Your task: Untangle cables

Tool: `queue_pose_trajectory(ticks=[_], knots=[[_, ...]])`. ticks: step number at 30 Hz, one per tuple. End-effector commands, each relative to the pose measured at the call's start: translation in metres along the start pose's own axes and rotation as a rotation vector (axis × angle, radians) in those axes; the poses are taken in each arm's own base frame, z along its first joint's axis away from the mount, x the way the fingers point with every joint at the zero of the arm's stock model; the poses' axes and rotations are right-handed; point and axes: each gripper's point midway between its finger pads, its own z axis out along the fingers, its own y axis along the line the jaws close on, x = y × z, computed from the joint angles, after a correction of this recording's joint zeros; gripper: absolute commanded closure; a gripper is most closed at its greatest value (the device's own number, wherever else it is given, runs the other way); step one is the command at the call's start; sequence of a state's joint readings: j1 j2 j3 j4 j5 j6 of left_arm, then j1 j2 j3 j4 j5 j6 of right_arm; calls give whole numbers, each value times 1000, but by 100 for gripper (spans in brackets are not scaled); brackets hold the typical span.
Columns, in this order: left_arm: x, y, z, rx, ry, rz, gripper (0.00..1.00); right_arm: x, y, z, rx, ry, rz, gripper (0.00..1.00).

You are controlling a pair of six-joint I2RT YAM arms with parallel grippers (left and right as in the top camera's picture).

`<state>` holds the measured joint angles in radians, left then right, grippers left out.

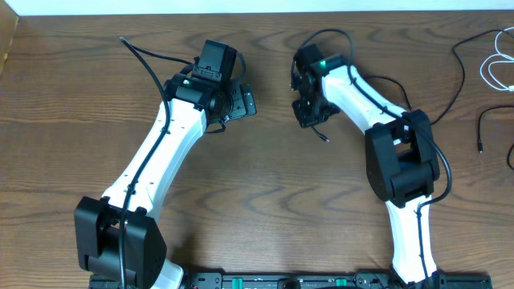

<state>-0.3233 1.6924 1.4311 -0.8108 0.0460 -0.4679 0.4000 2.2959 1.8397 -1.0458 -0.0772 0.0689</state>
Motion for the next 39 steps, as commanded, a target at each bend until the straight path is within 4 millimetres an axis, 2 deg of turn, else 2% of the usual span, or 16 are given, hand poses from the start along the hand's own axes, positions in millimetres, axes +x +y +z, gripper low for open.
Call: queue_pose_trajectory(ticks=[1, 4, 7, 9, 10, 13, 15, 18, 22, 25, 29, 31, 33, 34, 36, 39], knots=[[-6, 0, -7, -1, -25, -3, 6, -46, -18, -68, -50, -174, 172, 99], [-6, 0, -7, -1, -25, -3, 6, -68, -51, -130, -55, -315, 276, 99], [-6, 0, -7, -1, -25, -3, 6, -81, -99, -191, -48, -474, 396, 99], [-6, 0, -7, -1, -25, -3, 6, -83, -132, -220, -31, -558, 446, 99], [-6, 0, -7, -1, -25, -3, 6, -80, -175, -244, -1, -634, 515, 99], [-6, 0, -7, -1, -25, -3, 6, -67, -239, -257, 52, -695, 644, 99], [-6, 0, -7, -1, -25, -3, 6, -52, -290, -258, 111, -722, 769, 99], [-6, 0, -7, -1, -25, -3, 6, -33, -350, -256, 163, -762, 896, 99], [-6, 0, -7, -1, -25, -3, 6, -16, -404, -239, 201, -779, 980, 99], [-6, 0, -7, -1, -25, -3, 6, -11, -430, -208, 209, -748, 1015, 99], [-6, 0, -7, -1, -25, -3, 6, -9, -440, -155, 210, -648, 976, 99], [-6, 0, -7, -1, -25, -3, 6, -12, -434, -132, 192, -597, 914, 94], [-6, 0, -7, -1, -25, -3, 6, -14, -426, -115, 178, -553, 866, 75], [-6, 0, -7, -1, -25, -3, 6, -15, -419, -107, 170, -530, 857, 38], [-6, 0, -7, -1, -25, -3, 6, -18, -414, -105, 167, -524, 849, 22], [-6, 0, -7, -1, -25, -3, 6, -24, -407, -111, 154, -537, 833, 12]])
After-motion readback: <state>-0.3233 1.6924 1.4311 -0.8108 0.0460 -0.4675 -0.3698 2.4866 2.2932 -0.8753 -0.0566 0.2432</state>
